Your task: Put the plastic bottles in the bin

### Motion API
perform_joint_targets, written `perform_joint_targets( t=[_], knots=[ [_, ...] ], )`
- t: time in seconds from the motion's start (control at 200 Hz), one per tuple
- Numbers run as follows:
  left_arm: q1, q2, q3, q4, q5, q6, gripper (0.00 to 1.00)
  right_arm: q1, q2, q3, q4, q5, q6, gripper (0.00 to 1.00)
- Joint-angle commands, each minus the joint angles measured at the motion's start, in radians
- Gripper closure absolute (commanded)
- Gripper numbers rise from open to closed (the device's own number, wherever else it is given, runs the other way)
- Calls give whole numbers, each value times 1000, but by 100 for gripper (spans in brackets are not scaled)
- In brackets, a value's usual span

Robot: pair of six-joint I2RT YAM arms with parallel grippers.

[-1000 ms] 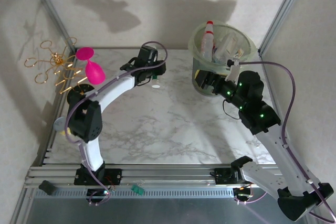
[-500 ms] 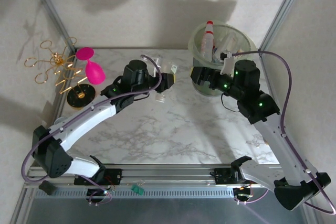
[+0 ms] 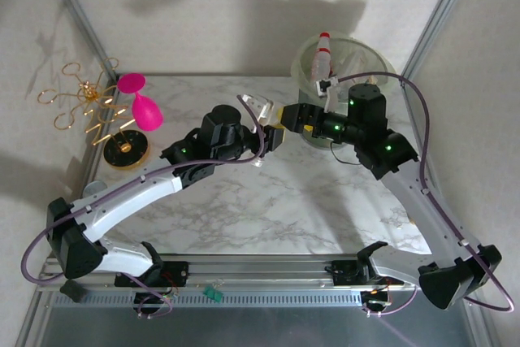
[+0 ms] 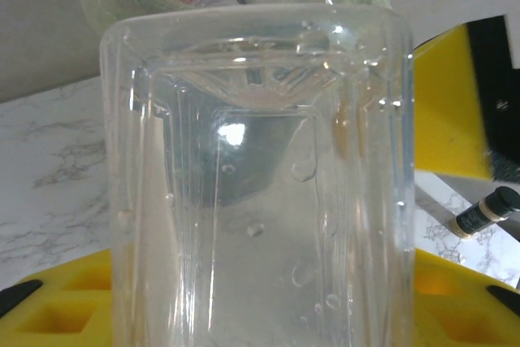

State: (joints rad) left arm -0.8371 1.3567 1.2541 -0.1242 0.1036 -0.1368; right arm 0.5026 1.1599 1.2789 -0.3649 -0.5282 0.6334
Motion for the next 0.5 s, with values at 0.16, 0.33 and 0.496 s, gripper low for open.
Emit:
perform_joint_targets(
  t=[0.16,0.33,0.496],
  knots=[
    [-52,2,43,27,-58,34,62,11,33,17,72,25,71,12],
    [-79,7,48,16,-97,48,62,11,53,12,113,27,110,25],
    [-79,26,57,-3,-117,39,58,11,48,3,124,33,117,42]
  ],
)
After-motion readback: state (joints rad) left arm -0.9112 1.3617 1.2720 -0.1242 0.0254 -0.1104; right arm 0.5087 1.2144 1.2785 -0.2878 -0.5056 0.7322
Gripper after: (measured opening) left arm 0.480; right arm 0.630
